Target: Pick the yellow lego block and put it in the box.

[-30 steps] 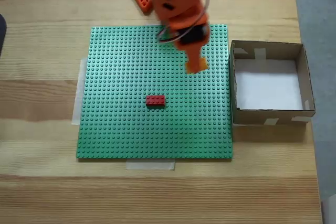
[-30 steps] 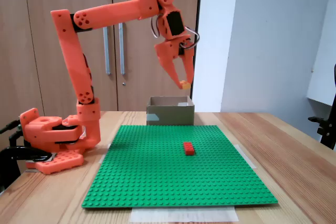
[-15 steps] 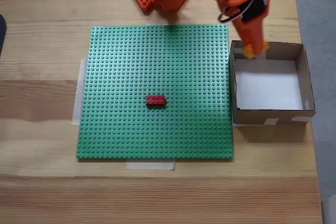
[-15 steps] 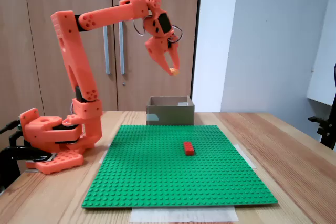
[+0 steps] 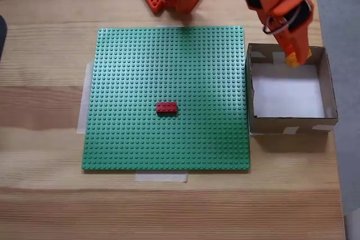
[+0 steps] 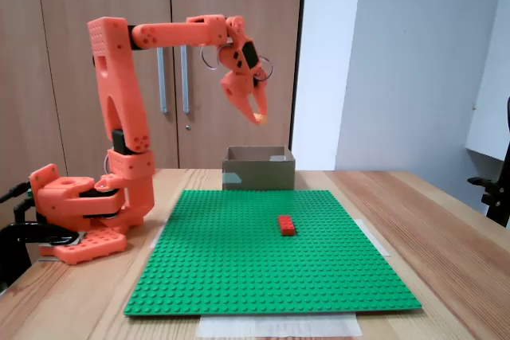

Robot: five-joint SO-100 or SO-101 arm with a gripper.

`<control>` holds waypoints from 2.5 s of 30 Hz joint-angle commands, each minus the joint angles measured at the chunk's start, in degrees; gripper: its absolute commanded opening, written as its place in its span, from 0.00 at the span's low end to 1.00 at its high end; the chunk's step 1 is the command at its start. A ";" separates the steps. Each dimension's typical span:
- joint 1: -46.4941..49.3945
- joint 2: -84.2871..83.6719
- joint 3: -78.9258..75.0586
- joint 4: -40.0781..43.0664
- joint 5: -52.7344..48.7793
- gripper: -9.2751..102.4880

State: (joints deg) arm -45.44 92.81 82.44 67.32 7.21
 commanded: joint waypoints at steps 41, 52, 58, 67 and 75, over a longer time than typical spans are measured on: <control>-0.53 -27.69 -11.69 -5.54 0.70 0.13; -0.62 -27.77 -12.22 -5.10 2.46 0.19; -0.62 -27.77 -12.30 -5.01 3.60 0.23; -0.62 -27.77 -12.66 -4.57 3.87 0.24; -0.44 -27.25 -13.18 -3.25 3.43 0.23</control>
State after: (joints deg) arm -45.97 64.69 71.81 63.54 10.81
